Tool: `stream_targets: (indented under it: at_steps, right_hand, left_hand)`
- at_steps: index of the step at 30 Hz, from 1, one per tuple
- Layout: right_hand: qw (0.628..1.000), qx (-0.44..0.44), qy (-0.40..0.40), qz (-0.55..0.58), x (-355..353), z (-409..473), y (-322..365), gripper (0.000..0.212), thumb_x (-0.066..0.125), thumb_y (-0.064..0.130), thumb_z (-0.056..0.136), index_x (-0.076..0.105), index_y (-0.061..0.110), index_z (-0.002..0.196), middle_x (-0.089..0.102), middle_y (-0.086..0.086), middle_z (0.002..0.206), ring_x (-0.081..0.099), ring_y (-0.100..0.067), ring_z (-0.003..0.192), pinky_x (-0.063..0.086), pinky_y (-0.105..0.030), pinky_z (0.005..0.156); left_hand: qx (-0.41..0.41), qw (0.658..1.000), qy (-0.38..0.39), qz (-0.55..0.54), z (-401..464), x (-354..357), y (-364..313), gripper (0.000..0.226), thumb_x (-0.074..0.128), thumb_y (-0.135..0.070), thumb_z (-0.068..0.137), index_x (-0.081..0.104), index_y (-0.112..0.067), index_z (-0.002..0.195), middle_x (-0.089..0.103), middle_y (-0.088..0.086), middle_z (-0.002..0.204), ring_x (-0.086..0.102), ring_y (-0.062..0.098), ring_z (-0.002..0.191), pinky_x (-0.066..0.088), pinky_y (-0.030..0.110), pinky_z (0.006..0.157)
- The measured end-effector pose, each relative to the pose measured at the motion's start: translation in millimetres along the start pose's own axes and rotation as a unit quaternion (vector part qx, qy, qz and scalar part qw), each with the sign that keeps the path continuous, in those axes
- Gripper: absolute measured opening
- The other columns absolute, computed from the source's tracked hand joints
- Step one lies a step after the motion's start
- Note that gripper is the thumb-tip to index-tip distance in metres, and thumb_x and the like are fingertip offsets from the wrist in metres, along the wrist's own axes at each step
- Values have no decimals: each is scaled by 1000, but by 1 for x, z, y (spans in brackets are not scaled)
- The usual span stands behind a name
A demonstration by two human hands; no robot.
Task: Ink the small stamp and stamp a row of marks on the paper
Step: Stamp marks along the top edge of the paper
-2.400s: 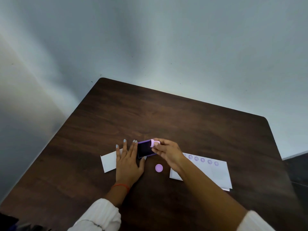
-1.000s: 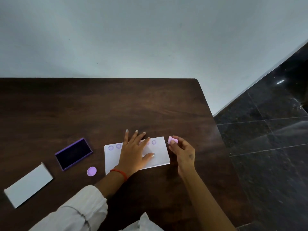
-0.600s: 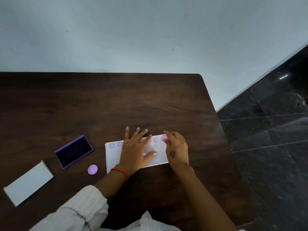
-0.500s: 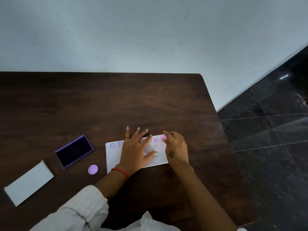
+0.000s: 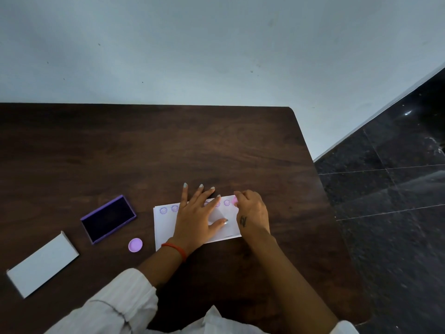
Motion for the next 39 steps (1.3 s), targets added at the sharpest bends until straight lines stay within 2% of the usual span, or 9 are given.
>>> stream_targets:
  at_steps: [6,20,26,33,39]
  right_hand:
    - [1000,-13,7,-6,-3,1,4,43,59,2,84,49,7,125,55,-12,128,47,-24,117,43,-31,97]
    - [998,-50,-2,-25,-2,1,9,37,58,1,84,53,4,120,59,-15,121,52,-25,110,47,-31,91]
    - [991,-125,9,-43,-3,4,9,36,61,4,84,55,4,119,62,-16,120,56,-26,108,49,-33,91]
    - [993,-111,-18,-40,0,2,9,32,64,-2,79,60,-1,111,66,-20,109,60,-31,98,54,-37,82]
    - [994,-98,-18,-45,2,3,8,34,56,-2,82,55,2,116,62,-16,116,55,-27,103,52,-34,85]
  left_hand:
    - [-2,1000,8,6,0,1,1,61,64,-58,73,59,-21,121,56,5,134,47,30,128,5,54,112]
    - [-6,1000,-2,4,0,0,1,61,65,-57,72,61,-21,120,57,5,133,48,29,127,9,54,111]
    - [-8,1000,-1,-1,0,1,2,60,65,-57,72,61,-21,119,56,5,134,47,29,128,5,52,111]
    - [-5,1000,-3,-5,-1,3,2,61,64,-58,72,60,-21,121,55,5,135,46,29,129,9,53,112]
    - [-2,1000,-9,1,-1,4,2,61,66,-57,71,60,-21,120,56,5,134,47,29,128,10,55,111]
Point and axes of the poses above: each hand's wrist, its own z-axis towards the middle knuckle, its own x-axis out of the palm, y = z × x, the point moved 8 cm from there along z, towards the middle knuckle
